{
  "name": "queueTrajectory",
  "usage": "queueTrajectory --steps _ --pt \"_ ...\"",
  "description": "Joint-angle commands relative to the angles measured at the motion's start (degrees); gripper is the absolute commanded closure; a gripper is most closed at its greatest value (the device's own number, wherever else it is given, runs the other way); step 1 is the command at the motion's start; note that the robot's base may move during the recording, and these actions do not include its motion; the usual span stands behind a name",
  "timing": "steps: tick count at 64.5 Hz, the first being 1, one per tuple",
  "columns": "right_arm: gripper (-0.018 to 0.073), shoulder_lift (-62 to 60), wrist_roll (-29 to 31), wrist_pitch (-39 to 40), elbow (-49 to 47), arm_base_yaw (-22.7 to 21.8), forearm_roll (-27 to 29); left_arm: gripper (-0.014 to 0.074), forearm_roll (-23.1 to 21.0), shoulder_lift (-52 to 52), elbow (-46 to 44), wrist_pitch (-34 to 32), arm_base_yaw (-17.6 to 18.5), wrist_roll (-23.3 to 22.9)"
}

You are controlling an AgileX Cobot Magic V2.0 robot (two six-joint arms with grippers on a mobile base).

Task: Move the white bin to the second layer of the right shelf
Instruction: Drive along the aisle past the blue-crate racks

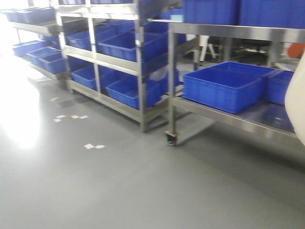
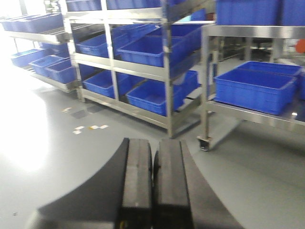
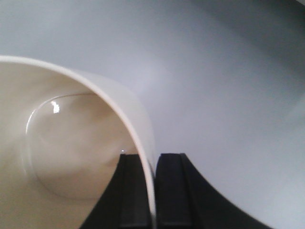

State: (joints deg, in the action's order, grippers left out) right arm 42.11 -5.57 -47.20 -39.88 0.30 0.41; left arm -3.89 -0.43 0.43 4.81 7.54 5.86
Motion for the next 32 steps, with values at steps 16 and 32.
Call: queueTrajectory --steps 16,32 --pt "0.0511 -0.14 0.37 4.52 -1.49 -0.01 0.14 0.0512 -0.35 -0.8 2.11 -4.81 0.27 -0.15" --pt "0.0511 -0.14 0.37 4.52 -1.49 -0.01 0.14 0.0512 -0.35 -0.8 2.11 -4.81 0.27 -0.15"
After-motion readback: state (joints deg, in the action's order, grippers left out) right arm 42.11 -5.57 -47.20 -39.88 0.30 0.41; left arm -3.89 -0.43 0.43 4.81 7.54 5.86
